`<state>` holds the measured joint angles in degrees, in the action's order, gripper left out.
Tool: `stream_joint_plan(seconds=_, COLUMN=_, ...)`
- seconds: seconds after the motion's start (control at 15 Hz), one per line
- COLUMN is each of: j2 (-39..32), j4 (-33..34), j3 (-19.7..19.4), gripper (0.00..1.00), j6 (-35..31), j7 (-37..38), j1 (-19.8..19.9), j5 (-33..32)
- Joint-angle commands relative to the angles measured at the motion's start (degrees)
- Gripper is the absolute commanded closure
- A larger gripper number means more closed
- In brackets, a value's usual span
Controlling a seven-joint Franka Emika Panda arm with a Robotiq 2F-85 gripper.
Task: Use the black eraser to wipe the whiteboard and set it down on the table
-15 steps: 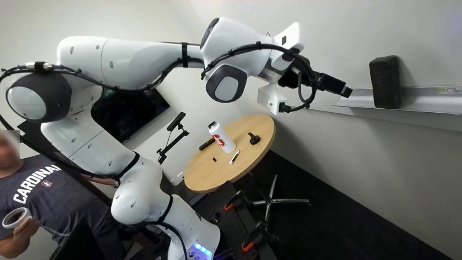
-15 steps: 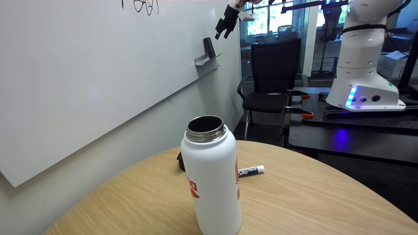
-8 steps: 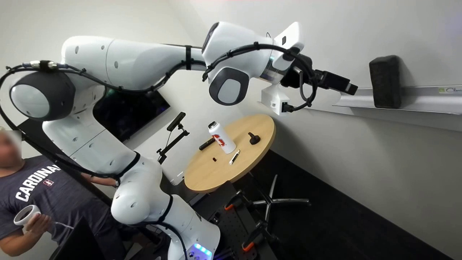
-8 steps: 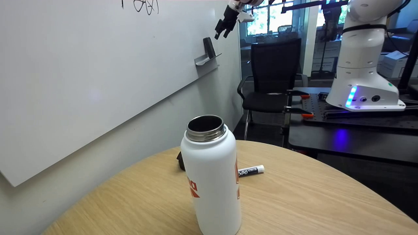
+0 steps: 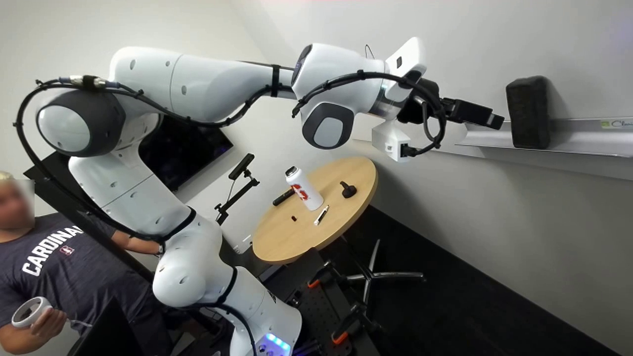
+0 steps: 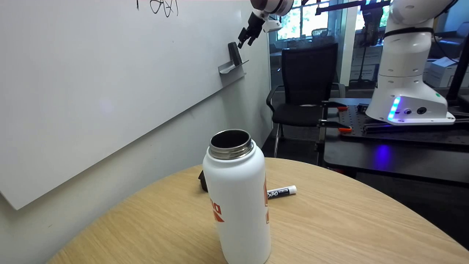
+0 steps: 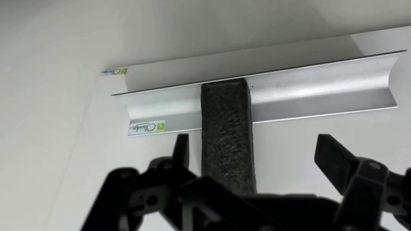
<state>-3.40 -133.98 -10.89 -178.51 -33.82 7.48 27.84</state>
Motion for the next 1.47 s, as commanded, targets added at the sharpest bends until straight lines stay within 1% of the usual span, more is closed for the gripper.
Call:
stream_joint_plan(seconds=0.0, j2=-2.36, j4=3.43, j3=0.88, gripper=0.00, j6=-0.36, j7=-6.46, j1=1.78, j5=3.33)
stream_joint_plan(seconds=0.33, j2=-4.88, j4=8.30, j3=3.76, gripper=0.00, j6=3.32, j7=-16.73, j1=4.94, j5=10.21)
stream_joint_plan(seconds=0.53, j2=-7.32, j4=10.71, j3=5.14, gripper=0.00, j6=4.22, j7=-21.19, j1=6.59, j5=13.20)
stream_joint_plan(seconds=0.93, j2=-11.77, j4=13.74, j3=7.09, gripper=0.00, j6=4.35, j7=-23.42, j1=9.51, j5=13.96)
stream_joint_plan(seconds=1.27, j2=-12.94, j4=15.41, j3=10.55, gripper=0.00, j6=6.30, j7=-25.01, j1=13.28, j5=14.06)
stream_joint_plan(seconds=1.4, j2=-13.03, j4=15.82, j3=11.36, gripper=0.00, j6=7.59, j7=-25.51, j1=14.48, j5=13.85)
